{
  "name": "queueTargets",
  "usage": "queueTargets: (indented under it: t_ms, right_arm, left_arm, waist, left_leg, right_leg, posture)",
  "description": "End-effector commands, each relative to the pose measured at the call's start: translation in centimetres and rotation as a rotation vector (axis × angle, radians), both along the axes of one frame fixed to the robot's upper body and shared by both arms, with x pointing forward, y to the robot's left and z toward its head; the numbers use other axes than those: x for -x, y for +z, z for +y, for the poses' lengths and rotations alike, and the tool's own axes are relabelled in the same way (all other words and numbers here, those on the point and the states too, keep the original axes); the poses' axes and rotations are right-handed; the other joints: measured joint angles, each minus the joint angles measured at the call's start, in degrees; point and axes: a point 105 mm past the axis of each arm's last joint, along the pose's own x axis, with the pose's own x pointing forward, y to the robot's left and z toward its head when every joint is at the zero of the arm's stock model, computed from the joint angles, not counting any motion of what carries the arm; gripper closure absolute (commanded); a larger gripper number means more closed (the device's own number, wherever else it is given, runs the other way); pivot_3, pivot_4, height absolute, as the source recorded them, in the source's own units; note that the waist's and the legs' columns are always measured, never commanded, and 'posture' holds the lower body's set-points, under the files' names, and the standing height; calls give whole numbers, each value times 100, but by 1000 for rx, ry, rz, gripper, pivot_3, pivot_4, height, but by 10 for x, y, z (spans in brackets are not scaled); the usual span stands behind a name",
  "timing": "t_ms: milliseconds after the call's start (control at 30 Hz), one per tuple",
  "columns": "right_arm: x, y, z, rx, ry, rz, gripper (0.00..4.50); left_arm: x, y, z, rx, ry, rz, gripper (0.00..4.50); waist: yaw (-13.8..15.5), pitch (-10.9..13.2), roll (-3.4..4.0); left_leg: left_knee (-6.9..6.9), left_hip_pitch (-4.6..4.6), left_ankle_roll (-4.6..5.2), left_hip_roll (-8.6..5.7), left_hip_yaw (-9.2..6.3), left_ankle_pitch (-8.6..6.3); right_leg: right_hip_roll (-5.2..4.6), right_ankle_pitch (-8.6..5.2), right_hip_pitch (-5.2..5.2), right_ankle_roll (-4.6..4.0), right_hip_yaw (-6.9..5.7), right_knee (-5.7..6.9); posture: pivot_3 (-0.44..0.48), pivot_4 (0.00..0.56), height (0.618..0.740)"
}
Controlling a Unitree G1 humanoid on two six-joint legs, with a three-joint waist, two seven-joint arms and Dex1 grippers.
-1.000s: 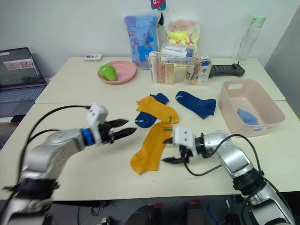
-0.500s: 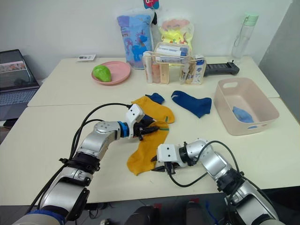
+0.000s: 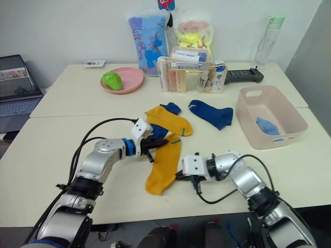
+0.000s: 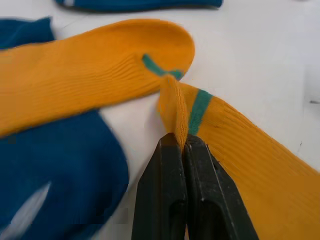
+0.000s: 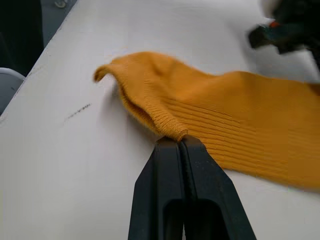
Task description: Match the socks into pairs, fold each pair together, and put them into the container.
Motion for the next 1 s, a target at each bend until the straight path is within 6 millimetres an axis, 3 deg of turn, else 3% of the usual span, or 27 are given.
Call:
queueTargets:
  t_ms: [33, 233, 367, 433, 567, 767, 800, 900, 1000]
  right_arm:
    - [0, 20, -8, -39, 1, -34, 4500]
    - [-14, 27, -31, -29, -59, -69, 4500]
    - [-24, 26, -39, -35, -98, -33, 4500]
    - [-28, 28, -41, -48, -113, -34, 4500]
    - [-29, 32, -47, -56, -136, -20, 3127]
    - [-24, 42, -70, -106, -296, 88, 984]
    - [-22, 44, -76, -130, -376, 141, 972]
    - [-12, 40, -82, -163, -526, 252, 972]
    - [8, 28, -74, -156, -568, 383, 972]
  left_arm:
    - [12, 13, 13, 41, 57, -26, 4474]
    - [53, 17, 26, 111, 166, 8, 4474]
    - [82, 4, 9, 193, 194, 89, 4474]
    - [80, 5, 10, 198, 241, 66, 4474]
    - [71, 9, 18, 206, 302, 34, 3564]
    - [65, 22, 41, 190, 312, 5, 1648]
    - [64, 25, 47, 177, 295, 4, 1356]
    - [57, 33, 60, 155, 278, -1, 1356]
    - [48, 34, 59, 134, 245, 6, 1356]
  waist:
    - [-2, 0, 0]
    - [10, 0, 1]
    - [22, 0, 1]
    - [48, 0, 1]
    - [146, 0, 1]
    - [164, 0, 1]
    - [171, 0, 1]
    - [191, -1, 2]
    - [206, -1, 2]
  left_leg:
    - [0, 1, 0, 1, 0, 0]
    - [0, 0, 1, 3, 3, -1]
    - [0, 7, 2, 4, 5, -2]
    - [0, 8, 3, 4, 6, -2]
    - [1, 9, 1, 8, 5, -1]
    - [-1, 5, 0, 10, 9, -2]
    - [-1, 4, 0, 12, 9, -2]
    - [-2, 2, 0, 18, 8, -2]
    - [0, 4, 0, 17, 10, -2]
  right_leg:
    - [0, 0, 1, 0, 0, 1]
    - [0, 0, 2, 0, 3, -2]
    - [0, 0, 12, 0, 4, -2]
    - [0, 0, 14, 0, 4, -4]
    - [3, 1, 14, -2, -2, 2]
    - [3, 1, 11, -3, -1, -4]
    - [3, 1, 11, -3, -1, -4]
    - [6, 0, 11, -4, -4, -4]
    - [6, 2, 12, -7, -2, -4]
  posture:
    - [0, 150, 740]
    - [0, 150, 740]
    - [0, 150, 740]
    - [0, 150, 740]
    - [0, 150, 740]
    - [0, 150, 740]
    - [0, 150, 740]
    - [0, 150, 740]
    - [0, 150, 740]
